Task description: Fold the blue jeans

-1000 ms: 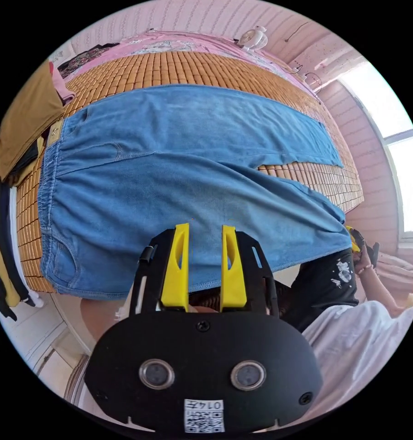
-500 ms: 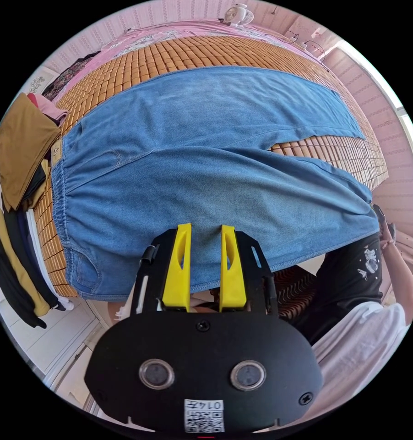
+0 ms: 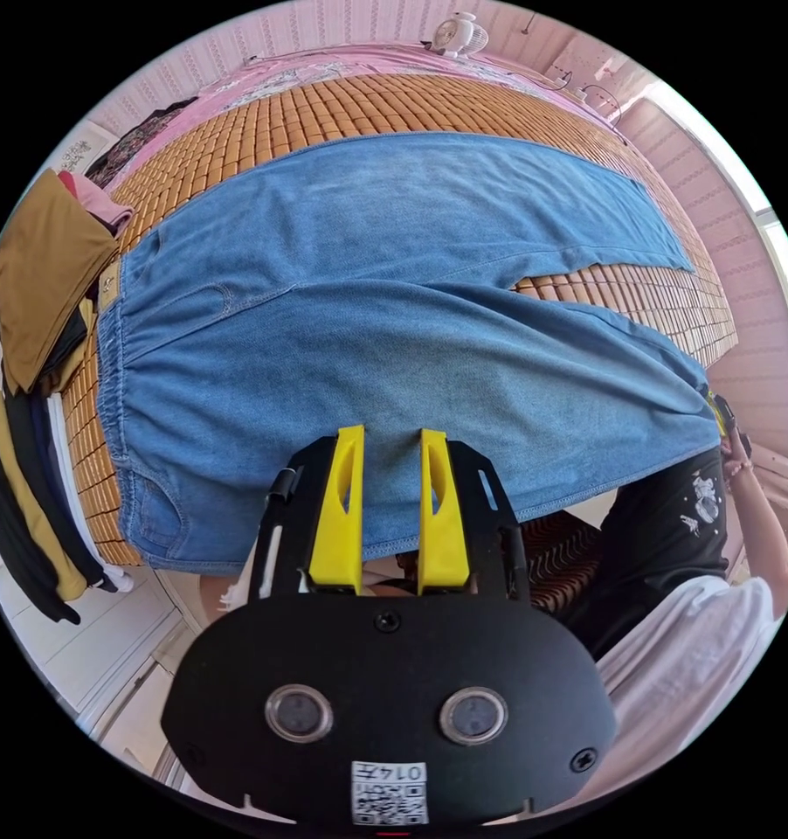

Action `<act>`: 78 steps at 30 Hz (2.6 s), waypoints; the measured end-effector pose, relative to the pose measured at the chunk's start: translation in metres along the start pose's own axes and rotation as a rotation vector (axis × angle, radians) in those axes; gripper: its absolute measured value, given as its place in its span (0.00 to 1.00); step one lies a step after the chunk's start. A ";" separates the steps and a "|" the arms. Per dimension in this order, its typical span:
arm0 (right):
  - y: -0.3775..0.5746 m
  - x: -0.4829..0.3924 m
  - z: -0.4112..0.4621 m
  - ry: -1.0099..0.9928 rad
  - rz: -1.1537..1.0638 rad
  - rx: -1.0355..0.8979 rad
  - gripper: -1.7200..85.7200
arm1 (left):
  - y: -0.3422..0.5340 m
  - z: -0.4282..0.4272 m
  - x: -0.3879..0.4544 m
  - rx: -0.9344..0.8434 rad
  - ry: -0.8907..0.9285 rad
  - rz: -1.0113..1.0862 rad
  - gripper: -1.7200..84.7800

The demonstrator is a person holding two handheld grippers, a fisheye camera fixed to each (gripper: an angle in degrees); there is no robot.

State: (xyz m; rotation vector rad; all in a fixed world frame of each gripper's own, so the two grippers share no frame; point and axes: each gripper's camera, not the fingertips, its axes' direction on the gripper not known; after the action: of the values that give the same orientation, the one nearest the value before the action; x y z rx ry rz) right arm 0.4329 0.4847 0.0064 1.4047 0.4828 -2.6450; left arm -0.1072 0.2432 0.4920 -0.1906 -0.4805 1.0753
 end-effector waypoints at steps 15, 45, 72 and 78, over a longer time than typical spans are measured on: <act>-0.016 -0.180 0.022 0.250 -0.405 0.131 0.12 | 0.043 0.015 -0.026 0.097 0.082 -0.087 0.13; 0.108 -0.120 0.052 0.426 -0.473 0.094 0.03 | 0.172 0.031 -0.183 0.354 0.295 -0.753 0.13; 0.182 -0.219 0.209 0.384 -0.831 -0.186 0.10 | 0.146 0.024 -0.202 0.214 -0.102 -0.703 0.09; 0.141 -0.162 0.144 0.488 -0.597 -0.079 0.14 | 0.167 0.038 -0.215 0.200 0.017 -0.799 0.11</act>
State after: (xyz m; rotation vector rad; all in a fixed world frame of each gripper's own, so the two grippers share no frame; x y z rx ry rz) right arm 0.4451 0.2959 0.1829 2.1623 1.2098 -2.6013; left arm -0.3406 0.1303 0.4013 0.1659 -0.3769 0.3318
